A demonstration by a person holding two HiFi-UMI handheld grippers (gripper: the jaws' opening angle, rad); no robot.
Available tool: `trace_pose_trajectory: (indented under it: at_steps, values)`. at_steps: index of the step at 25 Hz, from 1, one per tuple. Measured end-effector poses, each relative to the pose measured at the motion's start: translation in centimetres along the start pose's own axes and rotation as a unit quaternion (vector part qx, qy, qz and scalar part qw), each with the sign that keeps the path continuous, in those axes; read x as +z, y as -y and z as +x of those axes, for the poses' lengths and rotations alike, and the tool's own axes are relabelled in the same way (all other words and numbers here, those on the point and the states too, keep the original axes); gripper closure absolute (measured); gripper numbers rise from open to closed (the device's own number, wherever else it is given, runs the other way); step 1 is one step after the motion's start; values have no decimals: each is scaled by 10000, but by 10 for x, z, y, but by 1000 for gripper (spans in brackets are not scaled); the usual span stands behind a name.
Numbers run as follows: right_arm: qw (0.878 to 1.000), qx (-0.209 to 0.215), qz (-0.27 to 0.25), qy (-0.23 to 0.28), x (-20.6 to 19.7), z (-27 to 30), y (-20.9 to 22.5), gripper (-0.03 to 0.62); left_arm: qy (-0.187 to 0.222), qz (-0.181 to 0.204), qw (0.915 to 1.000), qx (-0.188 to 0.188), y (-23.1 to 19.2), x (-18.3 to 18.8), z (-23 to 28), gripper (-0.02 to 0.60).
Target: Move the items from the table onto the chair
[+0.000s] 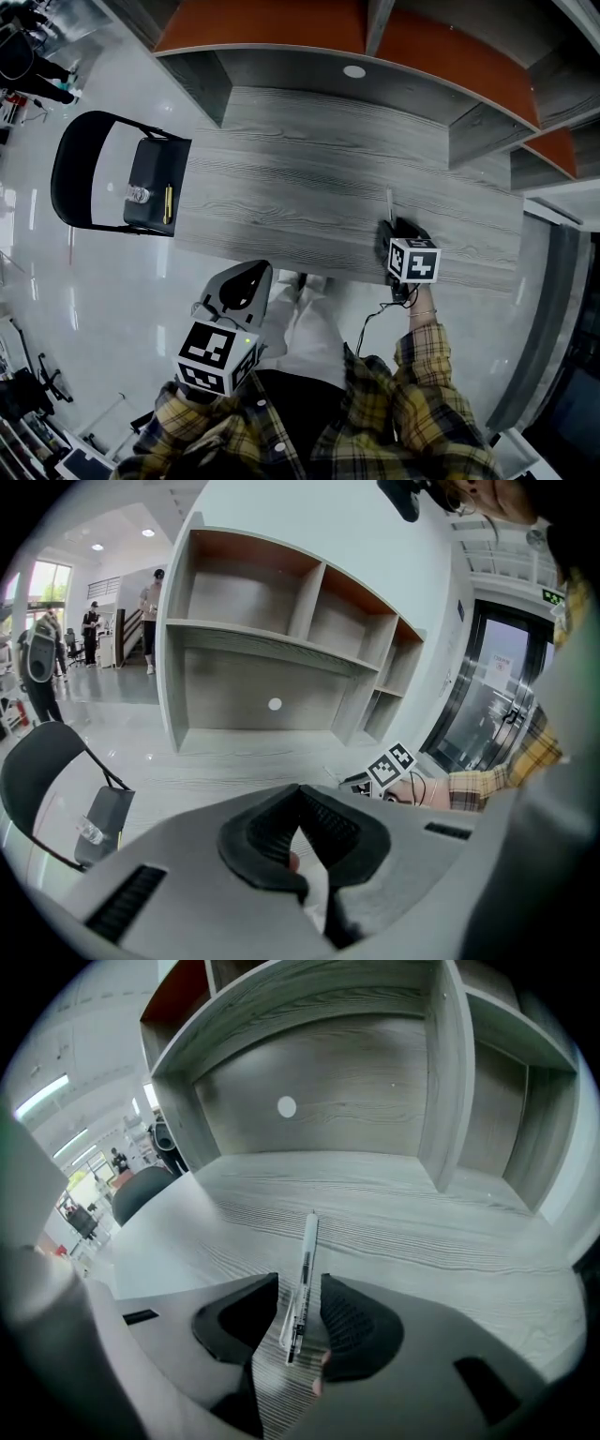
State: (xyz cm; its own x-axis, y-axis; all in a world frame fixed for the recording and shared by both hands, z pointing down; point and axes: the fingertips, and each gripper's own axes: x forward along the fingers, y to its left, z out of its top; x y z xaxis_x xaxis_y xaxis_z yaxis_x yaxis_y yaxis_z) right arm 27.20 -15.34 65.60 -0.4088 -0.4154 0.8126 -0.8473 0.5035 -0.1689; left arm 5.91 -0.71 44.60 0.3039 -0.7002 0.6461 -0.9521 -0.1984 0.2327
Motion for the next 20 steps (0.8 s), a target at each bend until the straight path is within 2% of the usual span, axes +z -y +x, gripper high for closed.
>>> trace_pose_trajectory:
  at_steps: [3,5,6,13,20]
  values:
    - [9988,-283,-398,-35,-2,1,0,449,19,-50,10000,-17,0,0,-1,578]
    - [9974,-376,-612,-80,-3,2,-1,477,37,-43,10000,-29,2,1,-1,578]
    - [9972,-400,-622,-105,-3,3,-1,514,53,-36,10000,-40,3,1,-1,578]
    - [9996,-222,26,-161,5,-8,-3,530,215,-13,9997,-90,7,9,-3,578]
    - [9985,69,225,499,36,-58,-26,531,589,-80,9981,-179,12,29,-7,578]
